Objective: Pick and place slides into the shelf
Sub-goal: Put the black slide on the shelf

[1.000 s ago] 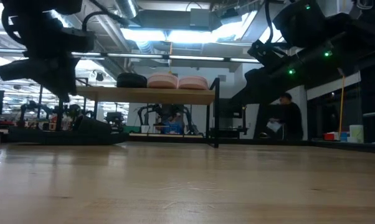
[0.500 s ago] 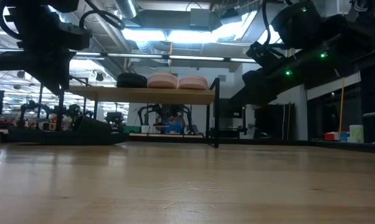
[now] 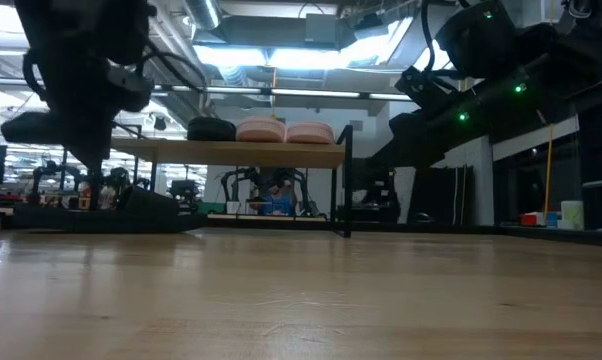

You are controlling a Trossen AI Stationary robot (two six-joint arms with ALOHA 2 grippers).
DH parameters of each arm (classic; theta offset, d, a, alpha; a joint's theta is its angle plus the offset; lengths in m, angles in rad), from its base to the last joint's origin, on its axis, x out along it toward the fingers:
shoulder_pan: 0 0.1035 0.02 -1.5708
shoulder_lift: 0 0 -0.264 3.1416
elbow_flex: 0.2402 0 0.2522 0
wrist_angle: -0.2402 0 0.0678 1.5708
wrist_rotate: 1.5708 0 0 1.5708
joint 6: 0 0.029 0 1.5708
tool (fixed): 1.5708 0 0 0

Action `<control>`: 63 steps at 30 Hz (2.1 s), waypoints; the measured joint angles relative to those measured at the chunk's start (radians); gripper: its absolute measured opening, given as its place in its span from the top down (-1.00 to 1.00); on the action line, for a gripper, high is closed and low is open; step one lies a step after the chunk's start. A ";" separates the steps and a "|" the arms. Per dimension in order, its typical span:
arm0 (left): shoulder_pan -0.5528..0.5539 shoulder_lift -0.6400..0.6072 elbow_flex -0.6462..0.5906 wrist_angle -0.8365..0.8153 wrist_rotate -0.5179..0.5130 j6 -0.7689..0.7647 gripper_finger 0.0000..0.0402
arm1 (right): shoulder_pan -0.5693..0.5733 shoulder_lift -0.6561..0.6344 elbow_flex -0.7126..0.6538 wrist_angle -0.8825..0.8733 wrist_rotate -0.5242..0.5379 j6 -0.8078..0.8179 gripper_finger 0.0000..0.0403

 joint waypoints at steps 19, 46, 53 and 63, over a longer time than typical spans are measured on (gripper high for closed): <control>0.069 0.110 -0.001 0.185 -0.084 0.179 0.37 | 0.000 0.000 0.000 0.000 0.000 0.000 0.88; 0.162 0.110 -0.011 0.249 -0.052 0.394 0.49 | 0.000 0.000 0.000 0.000 0.000 0.000 0.88; 0.202 0.110 -0.011 0.279 -0.051 0.396 0.49 | 0.000 0.000 0.000 0.000 0.000 0.000 0.88; 0.236 0.110 -0.011 0.300 -0.049 0.396 0.49 | 0.000 0.000 0.000 -0.001 0.000 0.000 0.88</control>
